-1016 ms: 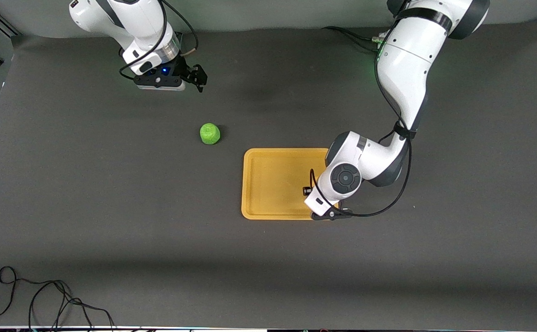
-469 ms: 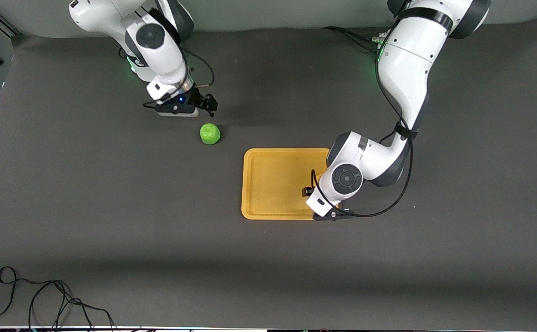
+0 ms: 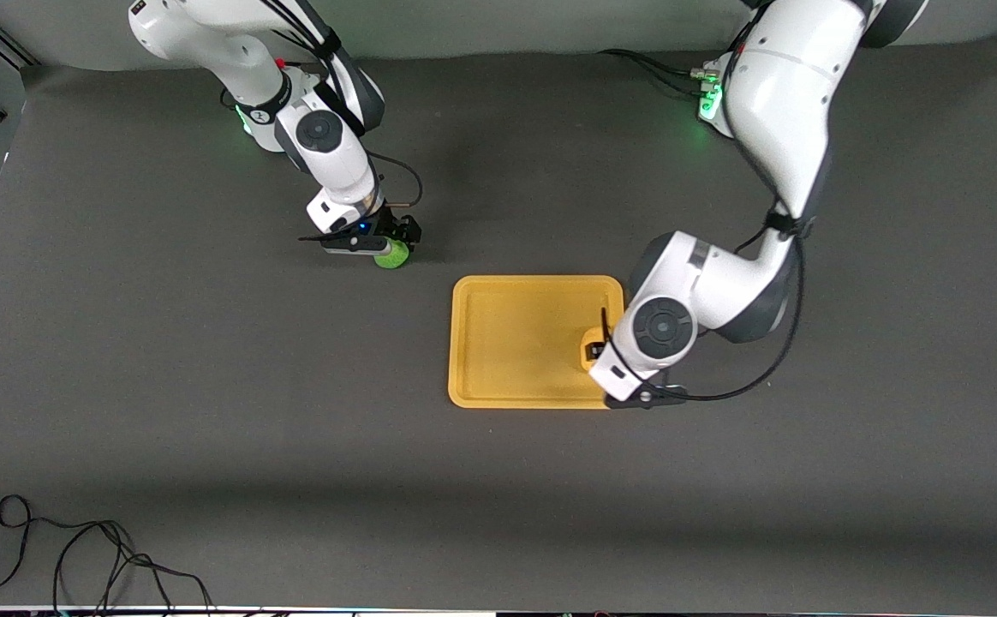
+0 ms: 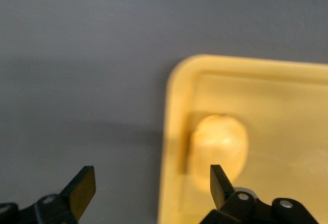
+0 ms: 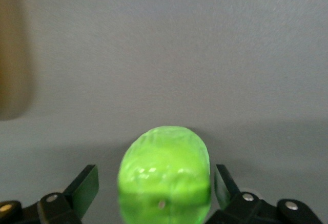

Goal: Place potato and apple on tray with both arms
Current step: 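Release the potato and withdraw the left gripper while lifting the apple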

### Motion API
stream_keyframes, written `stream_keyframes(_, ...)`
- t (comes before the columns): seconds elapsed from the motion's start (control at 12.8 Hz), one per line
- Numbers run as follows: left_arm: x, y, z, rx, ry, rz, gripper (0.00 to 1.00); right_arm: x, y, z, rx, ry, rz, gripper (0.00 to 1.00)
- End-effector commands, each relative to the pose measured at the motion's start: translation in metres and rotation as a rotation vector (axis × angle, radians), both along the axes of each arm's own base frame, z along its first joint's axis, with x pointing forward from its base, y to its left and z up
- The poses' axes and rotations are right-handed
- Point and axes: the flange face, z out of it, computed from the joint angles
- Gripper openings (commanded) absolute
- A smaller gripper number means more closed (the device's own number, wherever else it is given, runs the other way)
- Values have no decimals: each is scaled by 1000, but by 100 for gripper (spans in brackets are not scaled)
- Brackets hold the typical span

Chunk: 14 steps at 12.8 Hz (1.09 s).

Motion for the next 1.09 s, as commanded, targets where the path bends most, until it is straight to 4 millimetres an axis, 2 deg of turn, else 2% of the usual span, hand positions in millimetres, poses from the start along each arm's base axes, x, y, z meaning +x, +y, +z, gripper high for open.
stream_keyframes(0.0,10,66,65,2,-21,-37,99,5,2,-8,-11,-14,29,94)
stream_keyframes(0.08,14,94,88,-10,-20,-81,100,5,2,-8,-12,-13,35,70)
stream_keyframes(0.16,15,132,115,-27,-4,-137,100,6,3,-7,-12,-14,35,53)
stream_keyframes(0.23,14,163,138,-45,3,-176,100,9,3,-1,-11,-16,32,52)
stream_keyframes(0.31,10,183,154,-51,11,-195,100,17,5,8,-20,-7,26,52)
stream_keyframes(0.39,8,205,171,-59,0,-214,100,31,9,28,-39,12,15,52)
stream_keyframes(0.47,2,219,182,-66,-7,-246,100,46,20,56,-55,29,15,52)
stream_keyframes(0.62,-23,239,197,-70,-47,-289,100,76,41,123,-78,54,7,52)
stream_keyframes(0.86,-36,247,220,-70,-88,-322,100,119,67,242,-101,78,-8,52)
stream_keyframes(0.94,-41,250,224,-69,-91,-322,100,130,75,275,-92,64,-13,52)
stream_keyframes(1.02,-49,258,227,-67,-100,-323,100,141,85,294,-76,43,-22,52)
